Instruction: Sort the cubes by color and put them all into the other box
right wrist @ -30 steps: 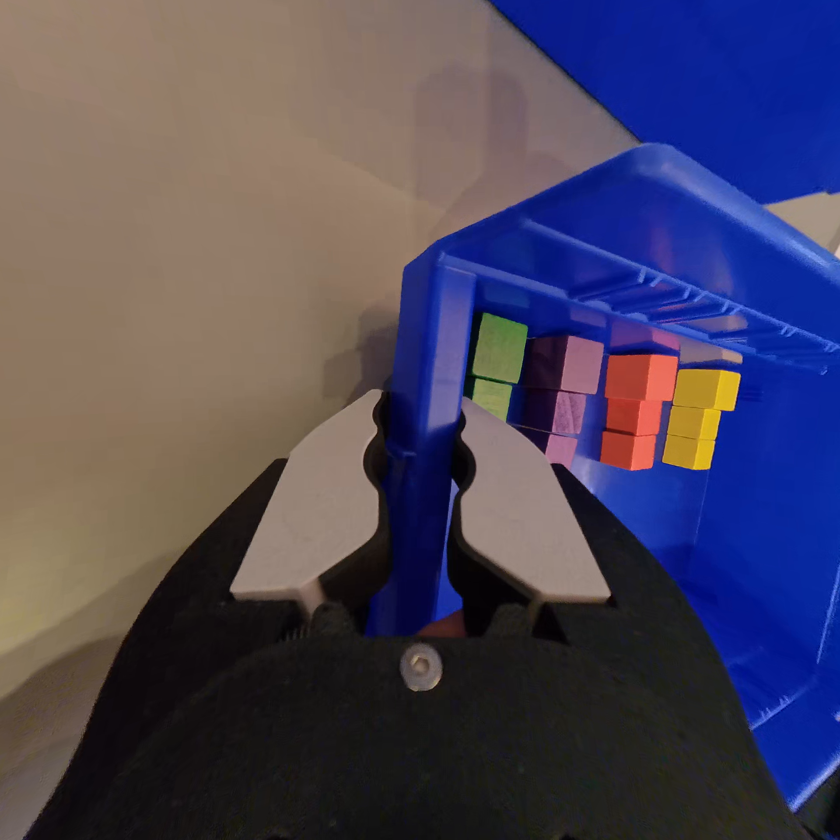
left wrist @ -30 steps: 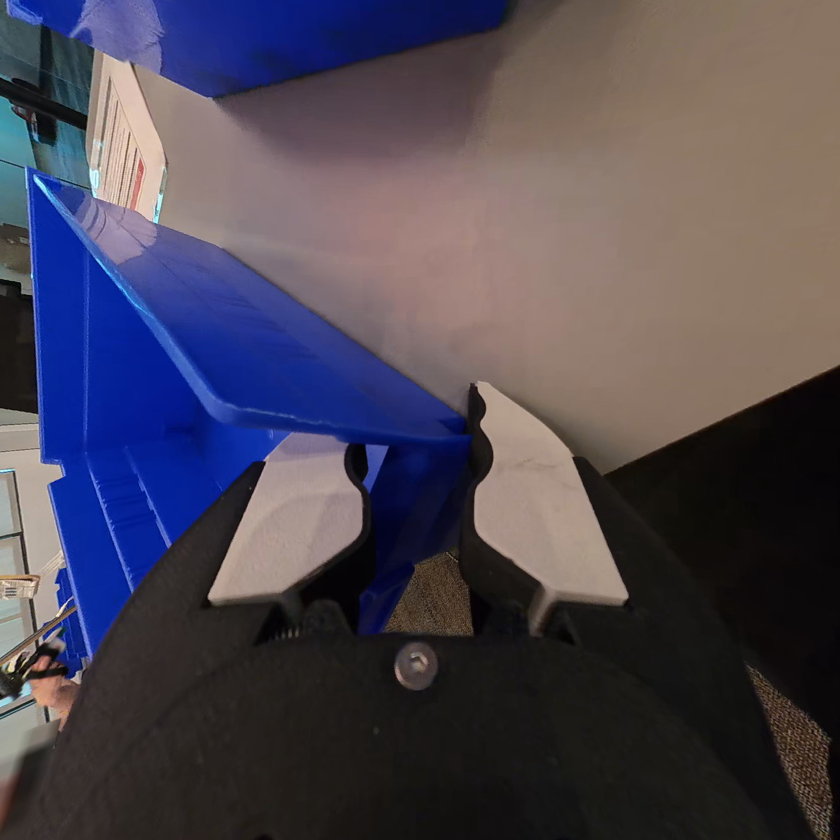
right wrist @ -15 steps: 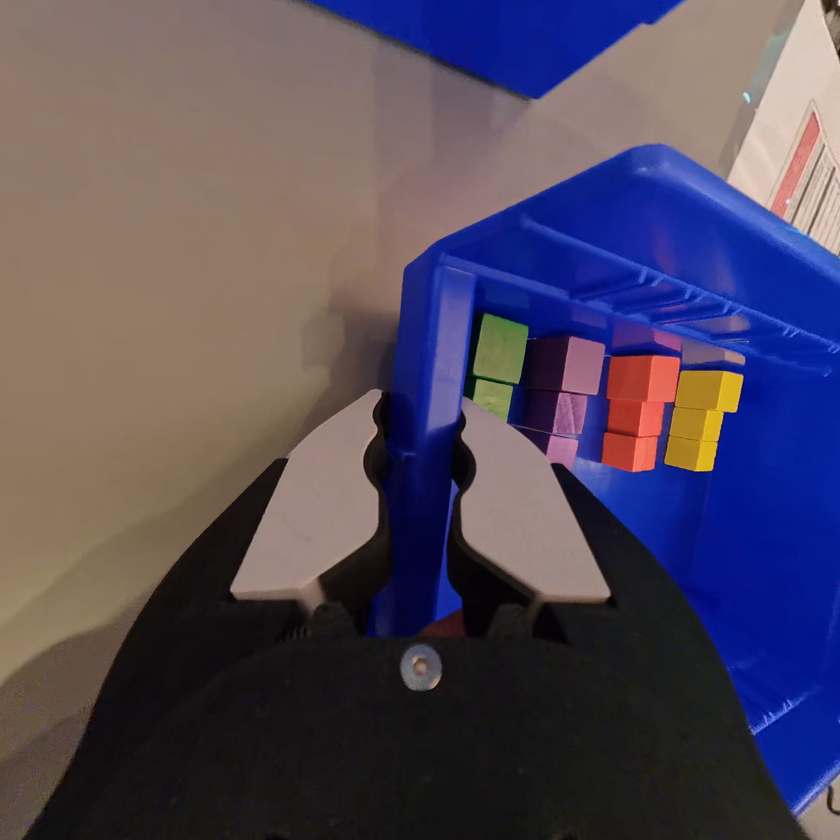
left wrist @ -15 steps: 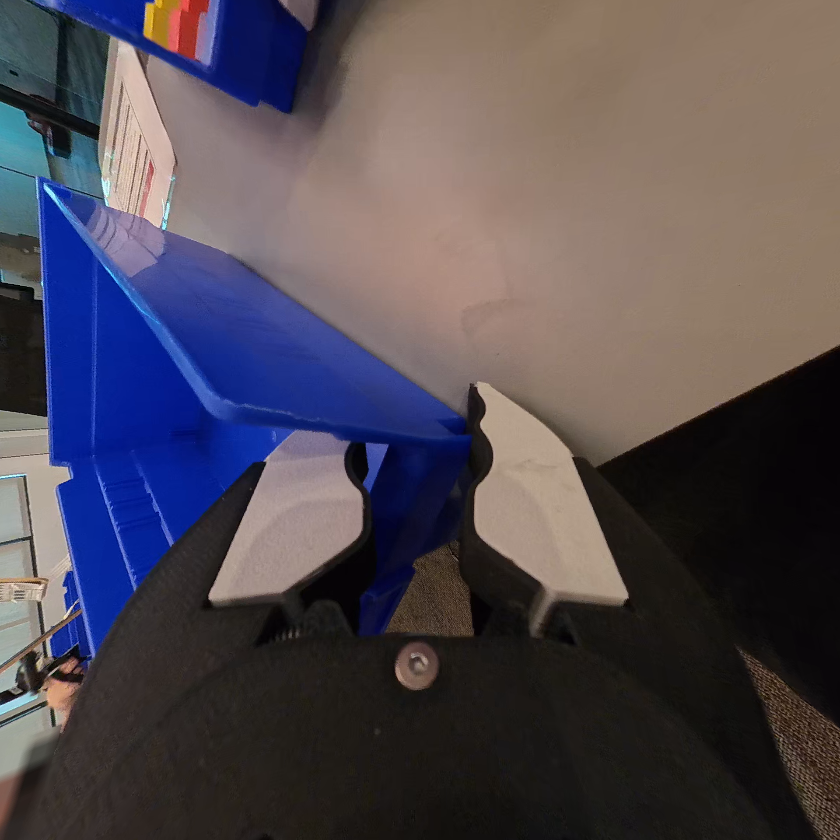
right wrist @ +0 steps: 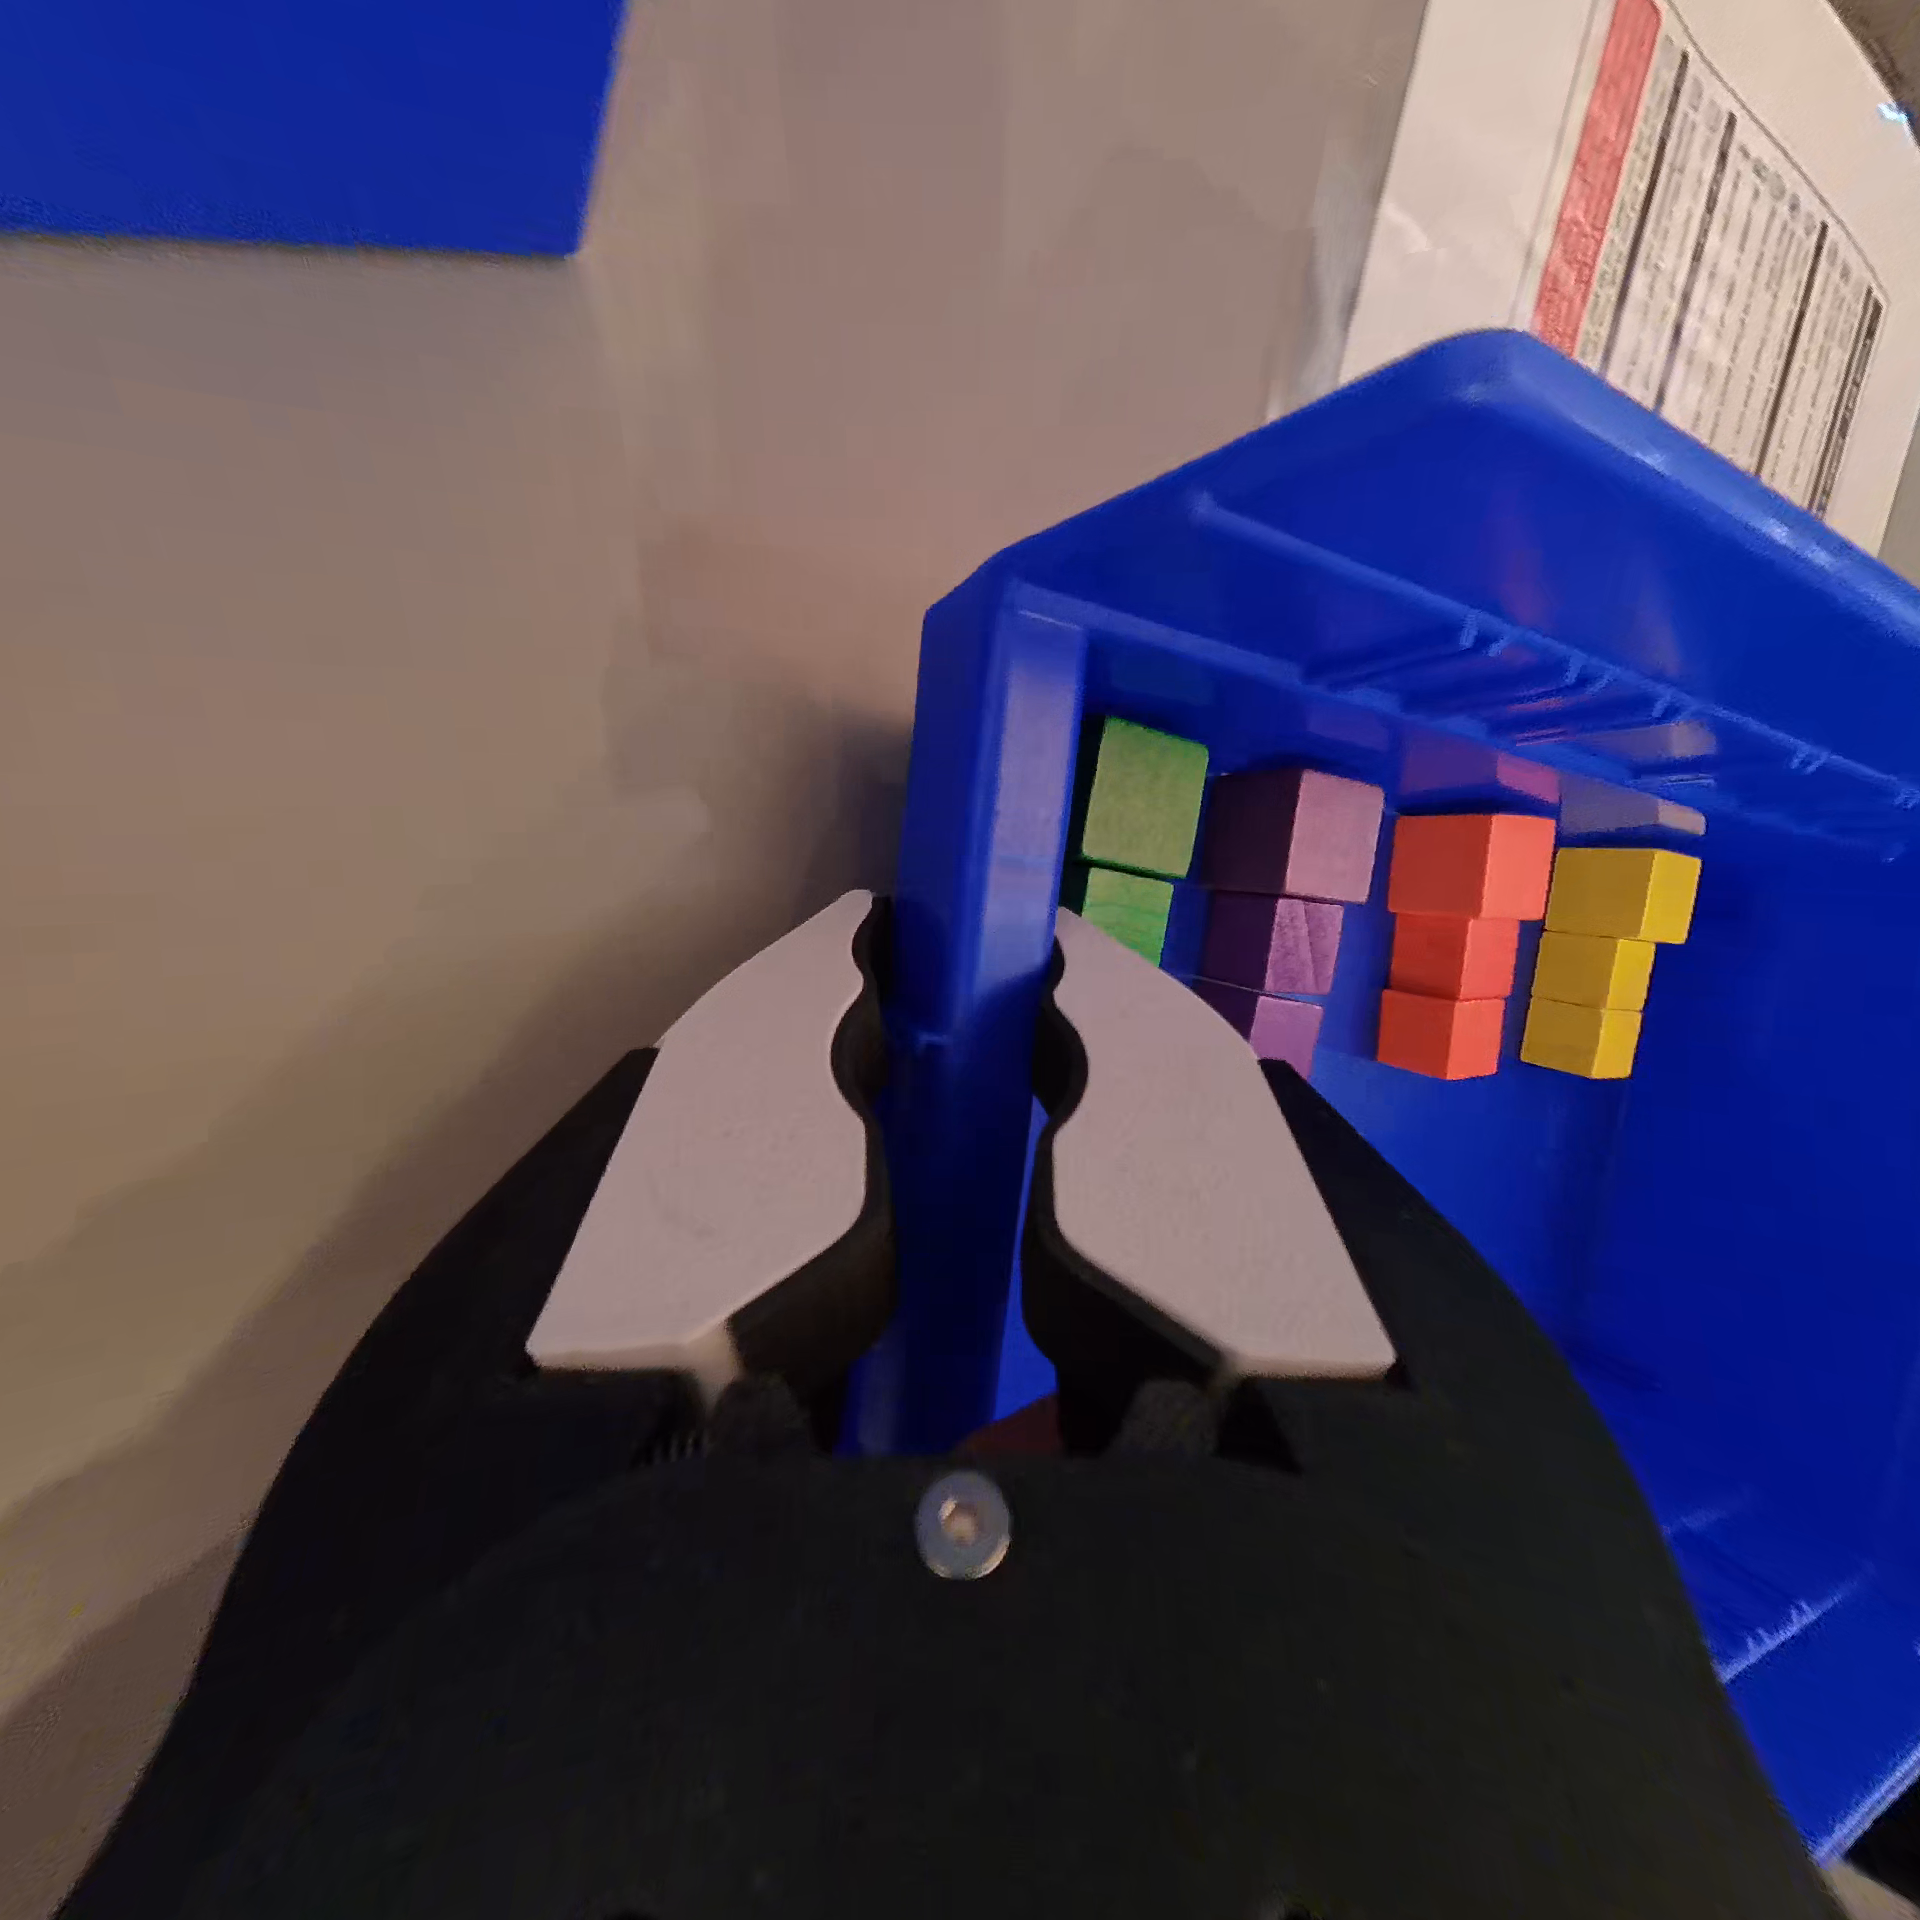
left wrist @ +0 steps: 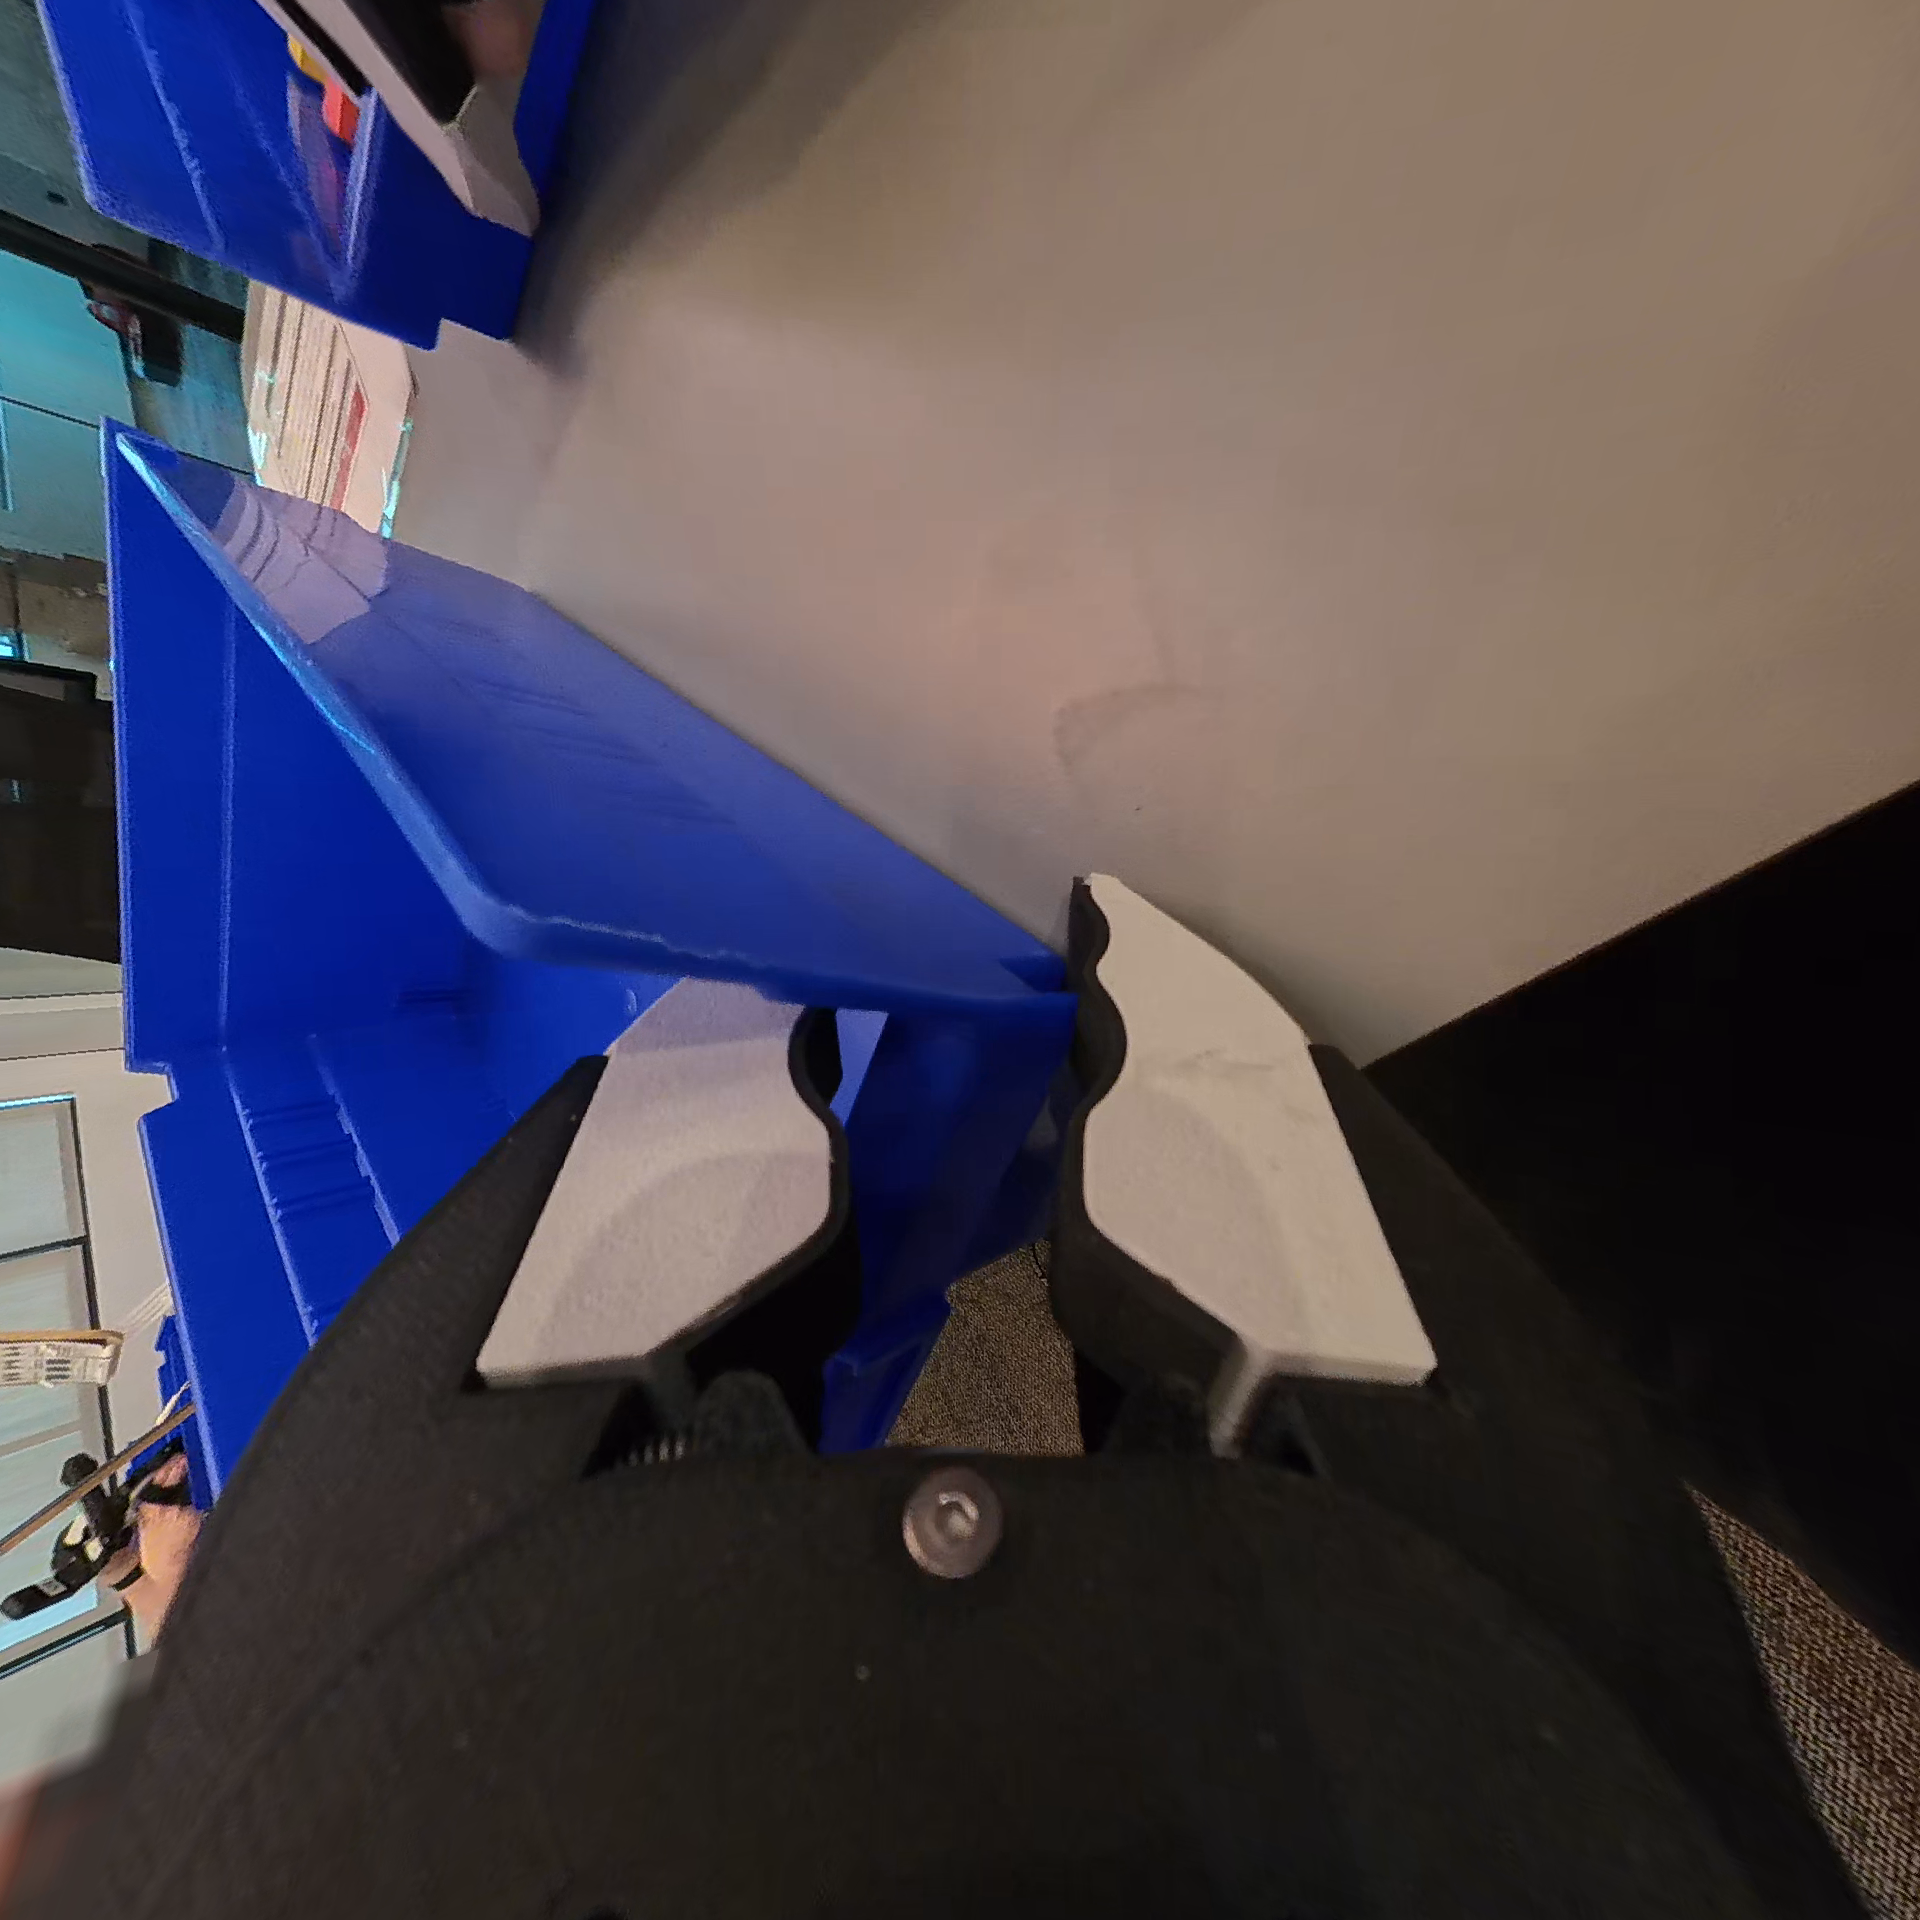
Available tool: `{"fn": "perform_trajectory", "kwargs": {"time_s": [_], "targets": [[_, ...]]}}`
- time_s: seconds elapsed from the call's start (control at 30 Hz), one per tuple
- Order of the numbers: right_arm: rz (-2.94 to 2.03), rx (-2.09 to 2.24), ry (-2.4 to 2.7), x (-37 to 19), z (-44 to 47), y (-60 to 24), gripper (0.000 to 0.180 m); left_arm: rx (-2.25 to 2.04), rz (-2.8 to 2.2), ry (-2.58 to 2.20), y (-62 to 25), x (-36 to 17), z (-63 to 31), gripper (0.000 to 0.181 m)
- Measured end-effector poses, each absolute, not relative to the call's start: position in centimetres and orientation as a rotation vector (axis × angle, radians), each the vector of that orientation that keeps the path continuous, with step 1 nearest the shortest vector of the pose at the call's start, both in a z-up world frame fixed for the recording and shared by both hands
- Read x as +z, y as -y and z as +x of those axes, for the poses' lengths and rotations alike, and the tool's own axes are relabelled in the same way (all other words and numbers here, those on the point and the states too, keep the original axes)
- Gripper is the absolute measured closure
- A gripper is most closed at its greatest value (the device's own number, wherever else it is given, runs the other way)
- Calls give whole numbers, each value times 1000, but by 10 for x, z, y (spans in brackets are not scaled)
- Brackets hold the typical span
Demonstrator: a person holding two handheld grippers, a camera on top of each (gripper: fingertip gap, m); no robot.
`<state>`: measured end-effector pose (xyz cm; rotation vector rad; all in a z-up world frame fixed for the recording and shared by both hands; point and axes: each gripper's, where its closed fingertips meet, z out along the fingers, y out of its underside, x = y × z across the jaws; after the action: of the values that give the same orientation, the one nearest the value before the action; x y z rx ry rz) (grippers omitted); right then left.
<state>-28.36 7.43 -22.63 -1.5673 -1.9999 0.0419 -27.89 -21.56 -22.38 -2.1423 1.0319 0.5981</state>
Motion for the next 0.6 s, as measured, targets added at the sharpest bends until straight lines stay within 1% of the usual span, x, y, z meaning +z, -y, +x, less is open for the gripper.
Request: {"fn": "perform_trajectory", "kwargs": {"time_s": [0.27,0.6], "targets": [[-1635,15,1946,-227,-305,-105,155,587,-2128,-1040,216,-224,-279,139],[-1644,26,1947,-227,-312,-113,155,573,-2111,-1050,215,-224,-279,139]]}}
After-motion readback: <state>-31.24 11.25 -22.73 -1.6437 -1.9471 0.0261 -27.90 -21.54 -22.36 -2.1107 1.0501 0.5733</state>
